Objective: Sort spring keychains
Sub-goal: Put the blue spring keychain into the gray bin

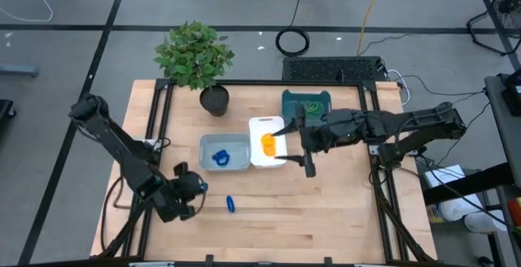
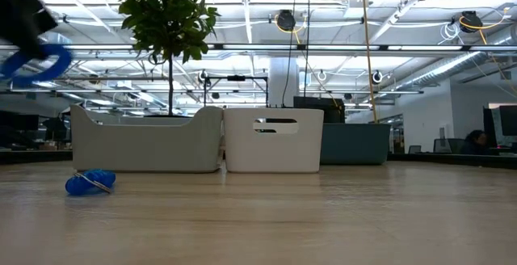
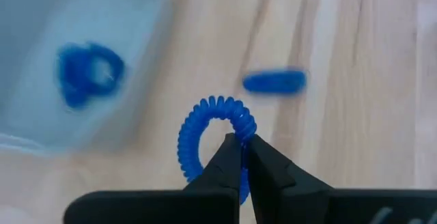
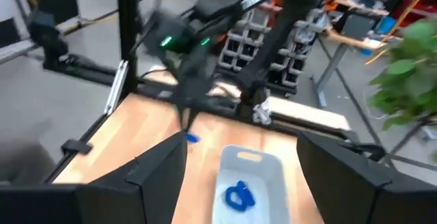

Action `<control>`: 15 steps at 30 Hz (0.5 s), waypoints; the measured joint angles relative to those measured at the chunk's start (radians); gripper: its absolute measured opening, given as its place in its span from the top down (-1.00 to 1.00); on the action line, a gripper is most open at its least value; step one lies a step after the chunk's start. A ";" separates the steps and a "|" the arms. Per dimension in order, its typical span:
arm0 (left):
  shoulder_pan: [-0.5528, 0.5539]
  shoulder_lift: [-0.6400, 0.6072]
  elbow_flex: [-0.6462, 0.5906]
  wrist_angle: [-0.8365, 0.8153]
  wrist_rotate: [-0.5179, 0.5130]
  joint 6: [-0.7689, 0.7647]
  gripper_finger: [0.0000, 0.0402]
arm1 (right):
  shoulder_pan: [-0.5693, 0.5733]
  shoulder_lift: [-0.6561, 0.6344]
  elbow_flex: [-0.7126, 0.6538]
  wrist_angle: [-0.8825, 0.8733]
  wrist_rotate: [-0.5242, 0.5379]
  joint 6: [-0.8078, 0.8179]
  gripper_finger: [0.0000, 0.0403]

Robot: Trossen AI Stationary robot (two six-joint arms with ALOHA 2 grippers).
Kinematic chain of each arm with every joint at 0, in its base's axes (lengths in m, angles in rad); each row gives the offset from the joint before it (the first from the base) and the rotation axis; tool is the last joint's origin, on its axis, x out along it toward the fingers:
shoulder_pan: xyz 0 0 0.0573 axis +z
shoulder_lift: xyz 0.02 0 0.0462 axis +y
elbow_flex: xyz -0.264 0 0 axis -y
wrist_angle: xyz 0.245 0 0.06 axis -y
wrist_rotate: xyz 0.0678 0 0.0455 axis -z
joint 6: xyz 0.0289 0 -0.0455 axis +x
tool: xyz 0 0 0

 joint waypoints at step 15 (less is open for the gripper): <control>0.190 -0.268 0.002 0.331 -0.119 0.604 0.96 | 0.013 -0.016 -0.283 0.425 0.001 0.056 -0.30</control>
